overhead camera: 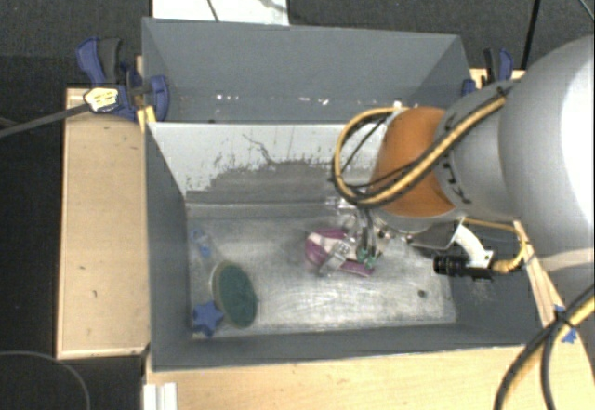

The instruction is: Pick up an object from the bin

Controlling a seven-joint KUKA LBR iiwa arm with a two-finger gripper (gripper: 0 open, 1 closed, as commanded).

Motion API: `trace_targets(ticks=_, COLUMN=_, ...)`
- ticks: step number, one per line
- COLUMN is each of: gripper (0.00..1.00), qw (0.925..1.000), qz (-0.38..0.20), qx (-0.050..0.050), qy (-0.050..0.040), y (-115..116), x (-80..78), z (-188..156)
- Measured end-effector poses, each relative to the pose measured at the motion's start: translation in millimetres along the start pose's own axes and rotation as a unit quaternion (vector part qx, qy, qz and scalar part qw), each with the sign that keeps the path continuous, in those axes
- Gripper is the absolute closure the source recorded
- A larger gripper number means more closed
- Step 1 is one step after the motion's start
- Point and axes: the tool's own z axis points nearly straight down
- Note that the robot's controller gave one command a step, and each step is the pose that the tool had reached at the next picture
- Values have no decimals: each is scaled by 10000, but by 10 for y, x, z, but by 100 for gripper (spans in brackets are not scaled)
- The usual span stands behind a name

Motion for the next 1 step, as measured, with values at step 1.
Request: trace_targets(ticks=1, gripper=100, qw=10000, qz=-30, qx=32, qy=35, y=9, x=-12, z=-386)
